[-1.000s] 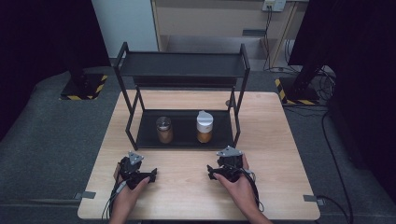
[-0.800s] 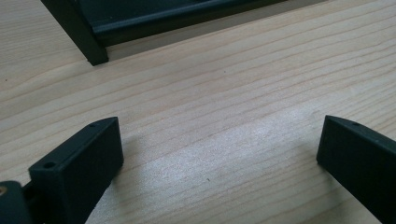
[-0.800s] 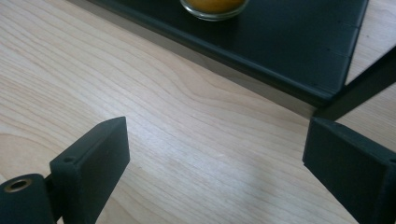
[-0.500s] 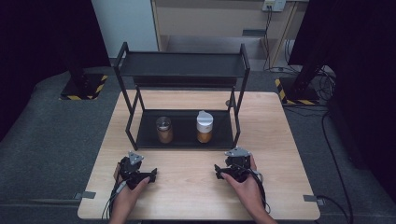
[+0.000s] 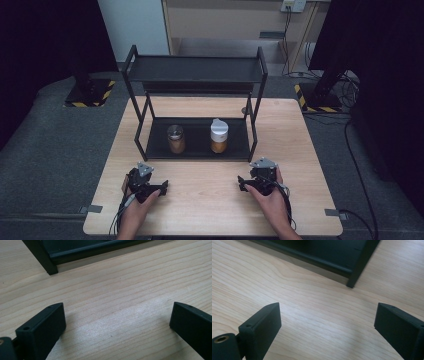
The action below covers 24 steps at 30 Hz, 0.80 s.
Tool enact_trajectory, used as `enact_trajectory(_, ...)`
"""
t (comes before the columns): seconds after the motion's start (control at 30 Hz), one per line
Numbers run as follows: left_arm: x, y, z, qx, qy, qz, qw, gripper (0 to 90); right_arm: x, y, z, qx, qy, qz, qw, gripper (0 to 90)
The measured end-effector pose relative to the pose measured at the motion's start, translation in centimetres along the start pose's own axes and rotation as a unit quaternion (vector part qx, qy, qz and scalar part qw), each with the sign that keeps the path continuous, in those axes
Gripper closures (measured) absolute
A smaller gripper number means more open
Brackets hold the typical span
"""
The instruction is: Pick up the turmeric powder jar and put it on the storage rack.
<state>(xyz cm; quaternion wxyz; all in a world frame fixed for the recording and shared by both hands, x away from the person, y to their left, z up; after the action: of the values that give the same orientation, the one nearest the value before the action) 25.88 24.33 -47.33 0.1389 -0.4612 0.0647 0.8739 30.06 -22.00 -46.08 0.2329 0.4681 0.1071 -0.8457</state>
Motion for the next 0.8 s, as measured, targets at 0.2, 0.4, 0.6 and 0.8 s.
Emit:
enact_trajectory(0.2, 0.0, 0.0, 0.0, 0.0, 0.0, 0.0, 1.0, 0.0, 0.6, 1.2, 0.3, 0.012, -0.002, -0.012, 0.9998, 8.0)
enact_trajectory(0.4, 0.0, 0.0, 0.0, 0.0, 0.0, 0.0, 1.0, 0.0, 1.0, 2.2, 0.5, 0.023, -0.004, -0.022, 0.9995, 7.9)
enact_trajectory(0.6, 0.0, 0.0, 0.0, 0.0, 0.0, 0.0, 1.0, 0.0, 1.5, 2.9, 0.6, 0.033, -0.008, -0.032, 0.9989, 7.8)
enact_trajectory(0.8, 0.0, 0.0, 0.0, 0.0, 0.0, 0.0, 1.0, 0.0, 1.8, 3.5, 0.6, 0.041, -0.012, -0.039, 0.9983, 7.6)
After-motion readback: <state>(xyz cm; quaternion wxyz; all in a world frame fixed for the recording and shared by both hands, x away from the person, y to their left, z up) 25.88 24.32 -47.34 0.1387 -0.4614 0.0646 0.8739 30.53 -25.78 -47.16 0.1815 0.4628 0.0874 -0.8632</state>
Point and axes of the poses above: each handheld gripper's, and its own axes: z roughly backward along the jaws, x roughly out of its underside, y roughly to its right, the point moved 3 cm from there along -z, roughly forward along the jaws, and after that the axes turned 10 degrees about y, right-handed, at the moved point
